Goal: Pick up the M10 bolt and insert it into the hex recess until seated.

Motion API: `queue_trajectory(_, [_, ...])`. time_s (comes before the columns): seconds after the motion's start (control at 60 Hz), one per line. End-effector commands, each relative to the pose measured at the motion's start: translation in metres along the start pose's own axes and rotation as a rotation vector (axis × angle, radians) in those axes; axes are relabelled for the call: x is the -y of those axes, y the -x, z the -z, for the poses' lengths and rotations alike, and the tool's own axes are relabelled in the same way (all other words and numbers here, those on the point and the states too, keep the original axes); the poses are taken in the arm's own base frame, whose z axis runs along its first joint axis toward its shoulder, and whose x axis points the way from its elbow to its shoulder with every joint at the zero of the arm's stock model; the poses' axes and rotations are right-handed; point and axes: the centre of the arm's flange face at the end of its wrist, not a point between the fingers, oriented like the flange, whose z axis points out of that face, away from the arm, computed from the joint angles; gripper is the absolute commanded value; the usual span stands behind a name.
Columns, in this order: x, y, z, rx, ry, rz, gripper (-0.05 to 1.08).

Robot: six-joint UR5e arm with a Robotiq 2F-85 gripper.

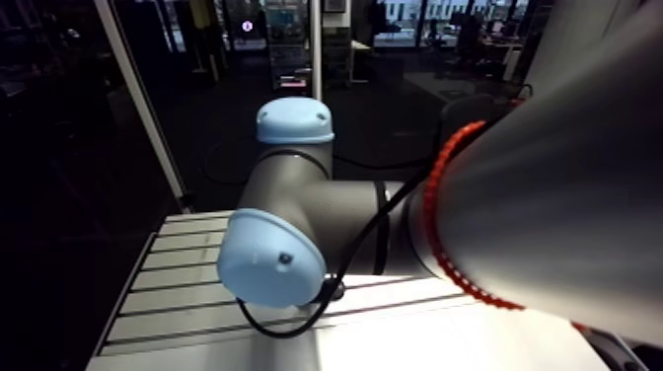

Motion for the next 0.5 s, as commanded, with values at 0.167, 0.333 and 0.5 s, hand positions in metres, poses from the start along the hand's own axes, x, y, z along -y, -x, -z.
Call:
queue_trajectory(0.167, [0.000,-0.005,0.010,-0.026,-0.002,0.005,0.78])
queue_trajectory(0.333, [-0.001,-0.011,0.025,-0.054,0.005,0.007,0.78])
queue_trajectory(0.5, [-0.004,-0.027,0.045,-0.068,0.001,0.011,0.78])
